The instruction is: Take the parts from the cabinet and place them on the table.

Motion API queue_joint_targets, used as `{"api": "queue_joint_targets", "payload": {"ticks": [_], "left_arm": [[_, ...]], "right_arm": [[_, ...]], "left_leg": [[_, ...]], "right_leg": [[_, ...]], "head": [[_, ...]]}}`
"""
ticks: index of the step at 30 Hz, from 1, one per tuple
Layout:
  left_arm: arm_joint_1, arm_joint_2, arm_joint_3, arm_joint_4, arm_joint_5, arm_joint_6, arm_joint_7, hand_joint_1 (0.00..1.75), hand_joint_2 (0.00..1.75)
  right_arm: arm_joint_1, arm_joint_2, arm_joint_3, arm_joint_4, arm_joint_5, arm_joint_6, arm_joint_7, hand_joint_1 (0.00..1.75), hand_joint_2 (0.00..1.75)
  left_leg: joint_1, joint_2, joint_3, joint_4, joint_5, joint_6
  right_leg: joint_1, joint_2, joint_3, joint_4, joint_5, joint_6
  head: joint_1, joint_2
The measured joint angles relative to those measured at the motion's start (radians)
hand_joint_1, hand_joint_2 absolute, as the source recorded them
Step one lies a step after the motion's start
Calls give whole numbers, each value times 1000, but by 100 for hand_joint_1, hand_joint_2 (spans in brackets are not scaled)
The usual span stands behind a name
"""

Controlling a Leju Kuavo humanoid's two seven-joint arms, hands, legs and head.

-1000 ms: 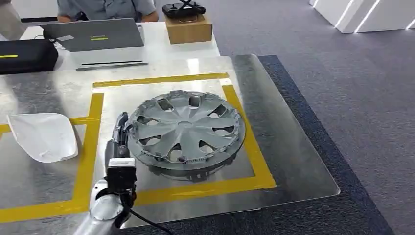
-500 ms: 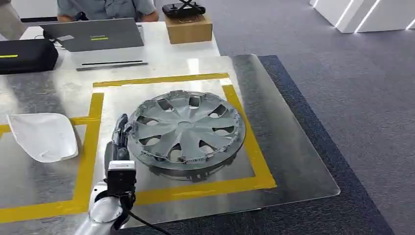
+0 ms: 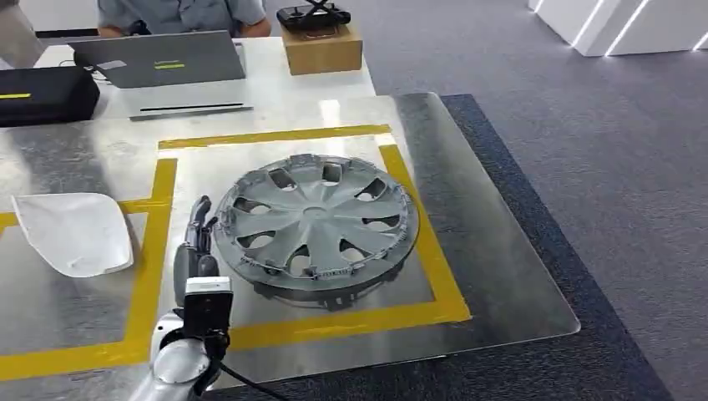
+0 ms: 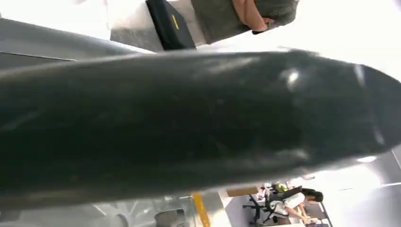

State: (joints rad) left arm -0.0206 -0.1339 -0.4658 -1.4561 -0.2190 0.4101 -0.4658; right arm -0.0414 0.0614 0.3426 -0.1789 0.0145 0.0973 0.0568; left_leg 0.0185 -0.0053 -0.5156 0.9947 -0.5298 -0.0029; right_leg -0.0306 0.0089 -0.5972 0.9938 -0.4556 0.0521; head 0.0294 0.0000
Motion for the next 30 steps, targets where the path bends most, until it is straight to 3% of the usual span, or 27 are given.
{"api": "queue_joint_targets", "payload": {"ticks": [19,20,21,22,23,24,26,27,28,29,30], "left_arm": [[14,-18,8,-5,0,16,0,0,0],[16,-19,8,-6,0,17,0,0,0],[16,-20,8,-9,0,18,0,0,0],[19,-24,9,-14,0,19,0,0,0],[16,-26,8,-14,-1,20,0,0,0],[15,-29,8,-14,-1,22,1,0,0],[22,-30,8,-14,-4,27,2,0,0],[25,-31,6,-14,-6,28,2,0,0],[26,-31,6,-14,-7,28,2,0,0],[27,-30,4,-14,-8,28,2,0,0],[27,-30,1,-14,-8,28,2,0,0]], "right_arm": [[1,1,0,0,0,-6,0,0,0],[2,6,0,0,0,-6,0,0,0],[2,6,0,0,0,-8,0,0,0],[1,8,0,0,0,-8,0,0,0],[1,8,0,0,0,-9,0,0,0],[0,8,0,0,0,-9,0,0,0],[2,8,0,0,-2,-13,0,0,0],[3,8,0,0,-2,-13,-1,0,0],[2,8,-1,0,-2,-13,-1,0,0],[0,8,-1,0,-2,-13,-1,0,0],[-1,8,-2,0,-2,-13,0,0,0]], "left_leg": [[0,0,0,0,0,0],[-6,-2,1,6,-2,15],[-7,-2,7,-17,11,27],[8,0,35,-56,29,33],[3,2,48,-75,34,37],[2,3,51,-76,37,38],[-2,5,54,-74,31,38],[-3,5,56,-73,27,36],[-2,4,59,-70,25,34],[-1,2,64,-67,19,29],[3,0,69,-59,10,22]], "right_leg": [[0,0,0,0,0,0],[-9,-2,6,-15,11,15],[-7,0,16,-31,19,24],[-8,-2,8,-31,10,22],[-3,-3,1,-7,-6,17],[-2,-3,-26,54,-36,14],[-2,-3,-110,218,-95,14],[-1,-3,-139,266,-102,16],[-2,-3,-140,261,-86,17],[-4,-4,-119,216,-51,18],[-8,-6,-78,132,-2,20]], "head": [[0,0],[-1,0],[-3,0],[0,0],[7,0],[10,0],[11,0],[11,0],[12,0],[11,0],[12,0]]}}
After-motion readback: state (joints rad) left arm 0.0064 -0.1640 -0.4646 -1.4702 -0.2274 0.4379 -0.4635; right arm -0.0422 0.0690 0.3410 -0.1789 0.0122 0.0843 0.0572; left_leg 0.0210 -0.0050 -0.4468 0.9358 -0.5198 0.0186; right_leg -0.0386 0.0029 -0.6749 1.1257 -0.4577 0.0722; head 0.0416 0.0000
